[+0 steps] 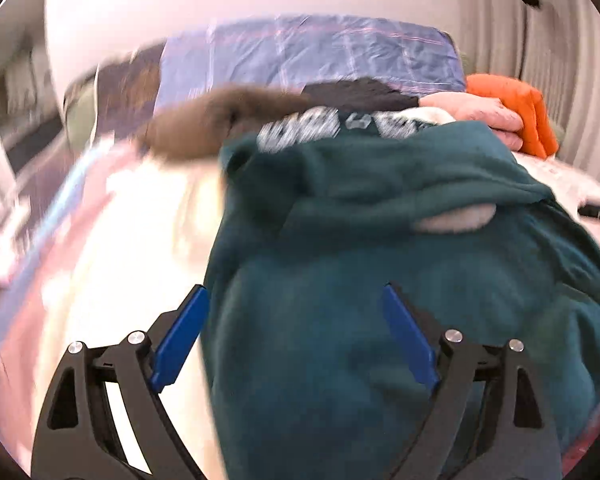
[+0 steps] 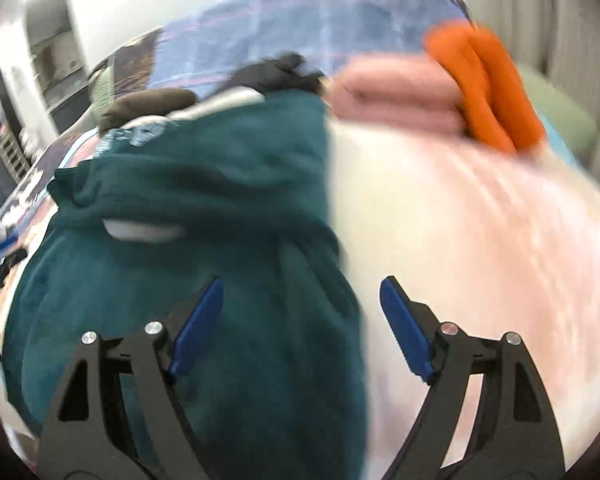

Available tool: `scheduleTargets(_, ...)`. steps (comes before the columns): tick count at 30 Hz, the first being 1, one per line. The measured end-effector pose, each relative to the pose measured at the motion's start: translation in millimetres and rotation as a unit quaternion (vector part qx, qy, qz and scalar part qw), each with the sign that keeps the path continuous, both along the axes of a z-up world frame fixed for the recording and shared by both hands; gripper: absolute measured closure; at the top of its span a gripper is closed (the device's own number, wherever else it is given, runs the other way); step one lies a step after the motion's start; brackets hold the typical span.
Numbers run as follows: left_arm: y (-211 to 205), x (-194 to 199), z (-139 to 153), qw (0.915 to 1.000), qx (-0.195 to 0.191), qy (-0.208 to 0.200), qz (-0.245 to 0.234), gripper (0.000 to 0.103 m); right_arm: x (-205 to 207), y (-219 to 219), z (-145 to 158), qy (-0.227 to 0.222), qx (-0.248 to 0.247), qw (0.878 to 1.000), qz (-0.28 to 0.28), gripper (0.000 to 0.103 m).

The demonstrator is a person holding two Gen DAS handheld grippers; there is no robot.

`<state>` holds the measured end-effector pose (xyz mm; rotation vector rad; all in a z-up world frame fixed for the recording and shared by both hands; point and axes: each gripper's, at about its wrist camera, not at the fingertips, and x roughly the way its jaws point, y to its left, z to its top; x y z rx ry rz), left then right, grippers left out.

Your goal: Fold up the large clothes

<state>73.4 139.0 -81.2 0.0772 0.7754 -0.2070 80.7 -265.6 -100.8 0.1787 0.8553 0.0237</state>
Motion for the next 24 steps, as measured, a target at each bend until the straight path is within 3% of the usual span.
scheduleTargets(3,30,-24,-18,0.9980,-0.032,0.054,0.002,0.015,-22,-22,-21,0.033,0.058,0.998,-0.014,0.022)
scheduleTargets(6,39,-45,-27,0.9947,-0.061,0.078,-0.028,0.015,-42,-24,-36,0.046,0.101,0.994,0.000,0.025)
scheduleTargets(8,35,-62,-32,0.9921,-0.073,0.084,-0.058,0.017,-53,-19,-41,0.050,0.103,0.993,0.002,0.026)
scheduleTargets(11,23,-79,-43,0.9925,-0.045,0.089,-0.069,0.018,-65,-11,-42,0.046,0.107,0.993,0.009,0.028)
scheduleTargets(13,22,-88,-47,0.9924,-0.050,0.088,-0.070,0.020,-73,-6,-42,0.046,0.119,0.992,0.019,0.029)
scheduleTargets(18,37,-109,-48,0.9882,-0.110,0.084,-0.064,0.025,-106,0,-46,0.040,0.131,0.990,0.033,0.029)
scheduleTargets(24,45,-129,-55,0.9779,-0.177,0.092,-0.063,0.025,-125,-1,-42,0.026,0.188,0.981,0.047,0.030)
